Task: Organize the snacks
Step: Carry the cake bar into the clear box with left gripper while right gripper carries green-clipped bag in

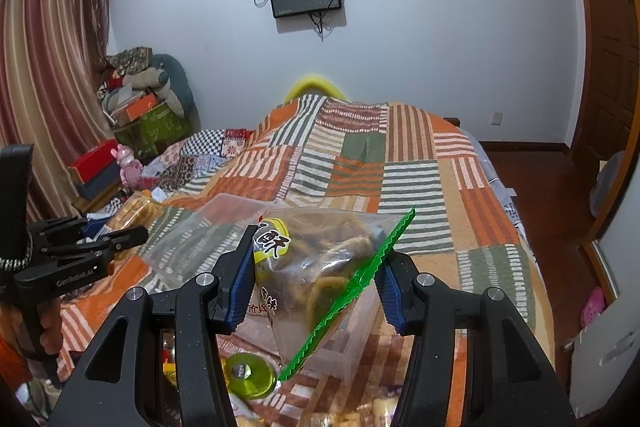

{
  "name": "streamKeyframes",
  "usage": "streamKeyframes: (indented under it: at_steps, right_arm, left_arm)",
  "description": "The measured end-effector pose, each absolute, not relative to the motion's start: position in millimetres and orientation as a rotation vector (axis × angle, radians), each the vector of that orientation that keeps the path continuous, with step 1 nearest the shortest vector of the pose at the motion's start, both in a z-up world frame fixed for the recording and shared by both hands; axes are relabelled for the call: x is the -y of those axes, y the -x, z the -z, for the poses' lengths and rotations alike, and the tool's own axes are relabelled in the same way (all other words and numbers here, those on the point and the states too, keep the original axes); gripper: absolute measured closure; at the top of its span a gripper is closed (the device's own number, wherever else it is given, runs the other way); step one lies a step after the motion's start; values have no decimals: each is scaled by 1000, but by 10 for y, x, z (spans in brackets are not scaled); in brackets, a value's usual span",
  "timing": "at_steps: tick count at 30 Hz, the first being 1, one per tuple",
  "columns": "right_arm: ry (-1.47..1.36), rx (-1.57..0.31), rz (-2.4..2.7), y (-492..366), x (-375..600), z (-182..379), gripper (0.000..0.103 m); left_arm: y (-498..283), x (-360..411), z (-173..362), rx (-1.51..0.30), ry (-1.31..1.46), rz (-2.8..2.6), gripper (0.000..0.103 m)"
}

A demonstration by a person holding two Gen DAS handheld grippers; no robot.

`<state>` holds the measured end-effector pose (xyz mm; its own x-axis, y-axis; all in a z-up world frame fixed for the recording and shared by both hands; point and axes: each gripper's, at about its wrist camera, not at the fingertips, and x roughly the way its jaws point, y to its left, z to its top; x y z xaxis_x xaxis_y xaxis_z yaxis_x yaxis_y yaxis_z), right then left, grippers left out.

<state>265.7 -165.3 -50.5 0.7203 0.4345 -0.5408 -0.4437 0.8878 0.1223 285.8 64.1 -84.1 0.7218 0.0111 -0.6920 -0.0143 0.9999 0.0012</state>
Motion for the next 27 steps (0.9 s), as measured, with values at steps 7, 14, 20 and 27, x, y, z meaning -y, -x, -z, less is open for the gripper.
streamKeyframes:
  at_steps: [7,14,20,27]
  right_arm:
    - [54,-666,-504,-2806,1558,677,53]
    - [78,-734,-506,-2979,1472,811,53]
    - [124,-778,-518,-3028,1366,910,53]
    - [130,-812,-530,-3047,1357,970,50]
  left_arm:
    - [-3201,-639,1021,-853,-3,-4,67]
    - [-3399,-517,1174,-906,-50,20,67]
    - [-3517,-446,1292,-954,-54,50,67]
    - [-3536,-429,1388,-984,-62,48,67]
